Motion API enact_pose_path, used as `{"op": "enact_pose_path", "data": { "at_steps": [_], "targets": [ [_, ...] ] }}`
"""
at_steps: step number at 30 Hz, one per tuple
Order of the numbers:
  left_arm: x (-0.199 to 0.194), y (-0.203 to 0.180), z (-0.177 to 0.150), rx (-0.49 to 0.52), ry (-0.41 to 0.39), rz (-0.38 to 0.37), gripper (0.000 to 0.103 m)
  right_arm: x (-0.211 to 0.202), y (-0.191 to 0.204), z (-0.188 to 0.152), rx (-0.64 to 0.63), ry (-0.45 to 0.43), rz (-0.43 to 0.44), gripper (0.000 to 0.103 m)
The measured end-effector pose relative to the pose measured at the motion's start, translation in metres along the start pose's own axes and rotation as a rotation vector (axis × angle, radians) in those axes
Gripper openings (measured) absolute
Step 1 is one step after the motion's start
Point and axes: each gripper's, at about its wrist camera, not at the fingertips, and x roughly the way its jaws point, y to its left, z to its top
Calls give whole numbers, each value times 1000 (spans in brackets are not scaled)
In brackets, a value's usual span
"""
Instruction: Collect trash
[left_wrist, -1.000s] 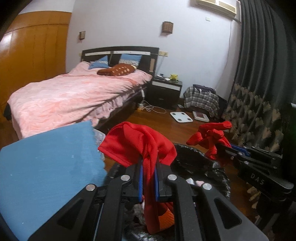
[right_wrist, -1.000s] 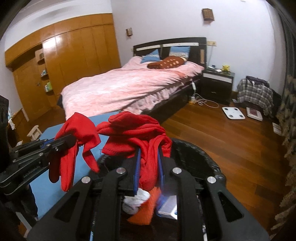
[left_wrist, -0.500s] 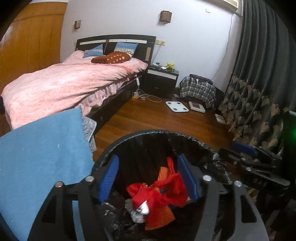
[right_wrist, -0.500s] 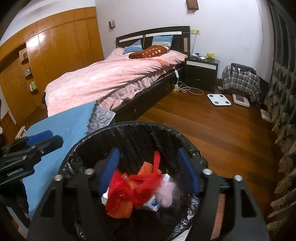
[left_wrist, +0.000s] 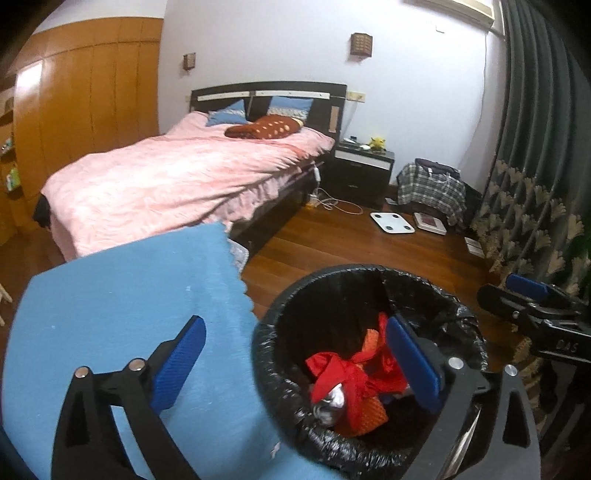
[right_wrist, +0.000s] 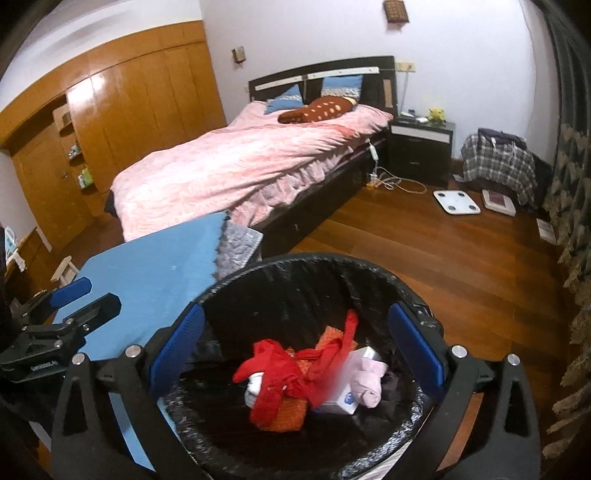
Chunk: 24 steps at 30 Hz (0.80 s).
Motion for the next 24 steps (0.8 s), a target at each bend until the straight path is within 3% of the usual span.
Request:
{"op": "enact_pose_path", "data": {
  "at_steps": [10,24],
  "targets": [
    [-47,2,1,-15,-52,33,97,-38,31,6,-58,-30,40,97],
    [-81,2,-10,-18,-70,81,97,-61,60,-1,-107,-30,71,97]
  ]
}}
